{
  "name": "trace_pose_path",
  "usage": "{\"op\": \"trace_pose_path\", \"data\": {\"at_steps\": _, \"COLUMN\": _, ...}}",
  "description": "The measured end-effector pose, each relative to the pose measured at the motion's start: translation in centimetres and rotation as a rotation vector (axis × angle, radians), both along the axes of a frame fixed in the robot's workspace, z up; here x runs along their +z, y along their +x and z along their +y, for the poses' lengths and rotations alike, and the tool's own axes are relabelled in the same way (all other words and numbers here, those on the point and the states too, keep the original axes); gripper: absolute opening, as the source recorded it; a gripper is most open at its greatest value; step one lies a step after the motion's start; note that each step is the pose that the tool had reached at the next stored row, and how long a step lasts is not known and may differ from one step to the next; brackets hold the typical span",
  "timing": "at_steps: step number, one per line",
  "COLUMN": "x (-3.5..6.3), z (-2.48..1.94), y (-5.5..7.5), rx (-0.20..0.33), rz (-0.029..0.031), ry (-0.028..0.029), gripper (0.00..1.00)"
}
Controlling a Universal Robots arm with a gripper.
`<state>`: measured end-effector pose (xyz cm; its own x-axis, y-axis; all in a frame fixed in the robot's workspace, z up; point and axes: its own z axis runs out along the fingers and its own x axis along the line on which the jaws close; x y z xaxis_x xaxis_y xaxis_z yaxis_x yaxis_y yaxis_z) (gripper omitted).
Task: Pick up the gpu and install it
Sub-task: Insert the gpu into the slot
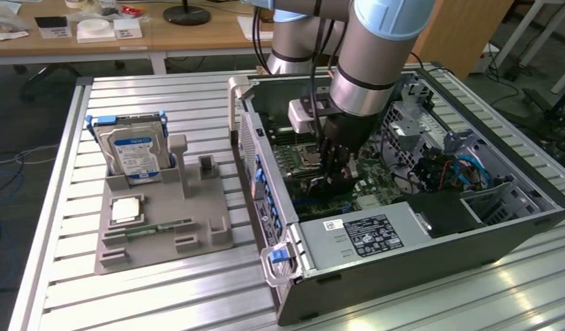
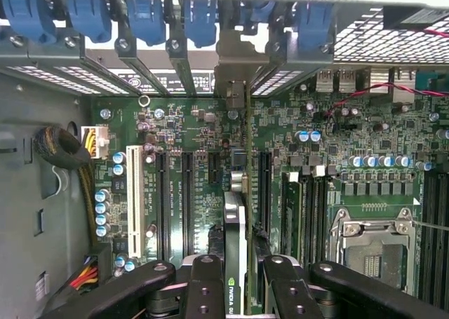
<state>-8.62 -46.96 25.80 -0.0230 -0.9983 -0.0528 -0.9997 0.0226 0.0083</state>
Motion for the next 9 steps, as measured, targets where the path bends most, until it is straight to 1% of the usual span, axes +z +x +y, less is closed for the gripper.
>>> {"op": "trace_pose_path", "data": {"at_steps": 4, "x": 0.01, "z": 0.21, "y": -0.09, "rx": 0.0, "rz": 0.0002, "ry": -0.0003, "gripper": 0.26}}
{"op": "trace_pose_path", "data": {"at_steps": 6, "x": -0.02, "z": 0.22, "y": -0.11, "rx": 0.0, "rz": 0.0, "ry": -0.0001, "gripper": 0.26}}
{"op": "trace_pose_path", "data": {"at_steps": 9, "x": -0.28, "z": 0.23, "y": -0.16, "rx": 0.0, "rz": -0.0024, "ry": -0.0002, "gripper": 0.26}}
